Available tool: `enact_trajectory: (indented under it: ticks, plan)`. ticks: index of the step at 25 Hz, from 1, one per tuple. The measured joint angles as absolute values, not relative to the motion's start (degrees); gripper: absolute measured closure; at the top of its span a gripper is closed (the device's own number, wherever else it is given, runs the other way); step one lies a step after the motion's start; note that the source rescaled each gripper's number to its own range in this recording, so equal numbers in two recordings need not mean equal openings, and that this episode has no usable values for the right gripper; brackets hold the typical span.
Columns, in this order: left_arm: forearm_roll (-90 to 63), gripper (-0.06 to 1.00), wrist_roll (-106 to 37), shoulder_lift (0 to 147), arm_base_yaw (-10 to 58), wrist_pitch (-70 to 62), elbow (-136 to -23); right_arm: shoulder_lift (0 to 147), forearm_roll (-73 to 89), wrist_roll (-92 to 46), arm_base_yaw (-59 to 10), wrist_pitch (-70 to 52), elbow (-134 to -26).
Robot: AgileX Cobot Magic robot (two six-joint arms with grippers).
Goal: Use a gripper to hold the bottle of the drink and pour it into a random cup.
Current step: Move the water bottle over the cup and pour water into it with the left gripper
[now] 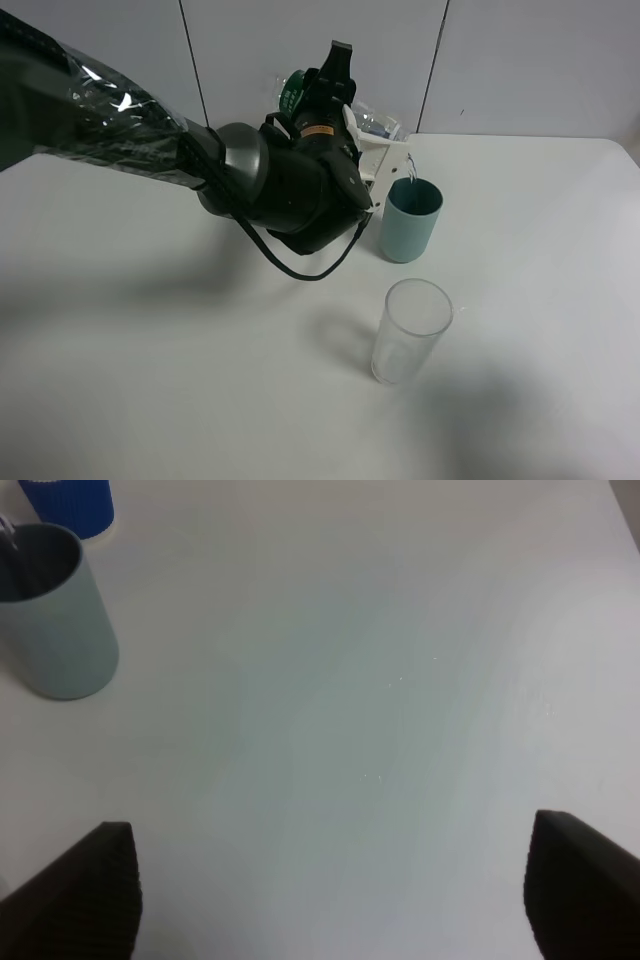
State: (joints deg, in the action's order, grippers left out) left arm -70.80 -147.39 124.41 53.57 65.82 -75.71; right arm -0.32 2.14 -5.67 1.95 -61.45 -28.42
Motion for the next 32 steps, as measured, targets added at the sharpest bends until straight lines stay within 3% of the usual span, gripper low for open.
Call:
enact_trajectory:
  ticks: [32]
  plan:
    - [-70.8,0.94,-152.01,124.41,53.57,66.16,-76.02,-0.32,2.14,-5.67,1.95,-61.45,-28.42]
